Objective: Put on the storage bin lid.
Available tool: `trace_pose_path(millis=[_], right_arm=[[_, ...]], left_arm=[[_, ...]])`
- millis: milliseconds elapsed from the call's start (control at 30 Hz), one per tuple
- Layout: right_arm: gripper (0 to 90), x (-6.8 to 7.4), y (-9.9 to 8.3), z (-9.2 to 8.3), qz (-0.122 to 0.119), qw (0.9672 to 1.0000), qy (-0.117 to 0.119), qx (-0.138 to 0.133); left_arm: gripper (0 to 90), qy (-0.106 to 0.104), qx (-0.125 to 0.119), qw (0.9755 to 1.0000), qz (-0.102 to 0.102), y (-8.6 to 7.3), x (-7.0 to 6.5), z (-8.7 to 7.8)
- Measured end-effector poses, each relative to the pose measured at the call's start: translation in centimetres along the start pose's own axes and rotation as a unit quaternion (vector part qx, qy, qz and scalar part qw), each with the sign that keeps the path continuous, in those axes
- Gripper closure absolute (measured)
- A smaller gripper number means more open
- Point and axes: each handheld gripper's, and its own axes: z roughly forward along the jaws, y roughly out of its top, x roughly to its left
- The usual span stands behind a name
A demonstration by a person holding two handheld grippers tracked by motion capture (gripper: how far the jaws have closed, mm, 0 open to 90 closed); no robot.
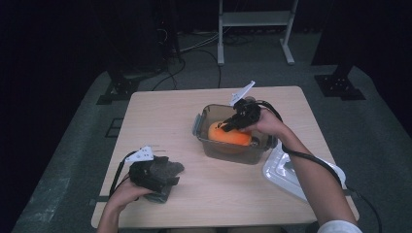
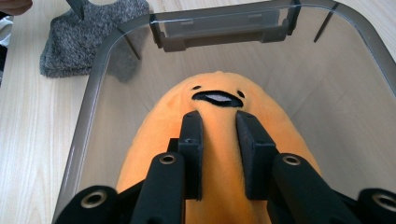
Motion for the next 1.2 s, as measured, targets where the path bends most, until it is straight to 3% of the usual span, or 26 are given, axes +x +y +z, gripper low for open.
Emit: trace_pose_path(millis=[633, 867, 1100, 1200], right_arm=[[71.5, 0.1, 0.1, 1.1, -0.005, 0.9997, 0.001, 0.023], [64.5, 0.3, 0.1, 1.3, -0.005, 0.9994, 0.0, 0.034], [62.5, 0.2, 0.2, 0.8, 0.003, 0.9997, 0.005, 0.025], [63.3, 0.1, 0.3, 0.2, 0.009, 0.9999, 0.01, 0.005]], left_arm=[[2.4, 0.002, -0.001, 1.0, 0.0, 0.0, 0.1, -0.2], [2.4, 0.001, -0.002, 1.0, 0.001, 0.1, 0.1, -0.1], [2.4, -0.001, -0.001, 1.0, 0.001, 0.1, 0.1, -0.1], [2.4, 0.0, -0.002, 1.0, 0.001, 0.1, 0.1, -0.2]])
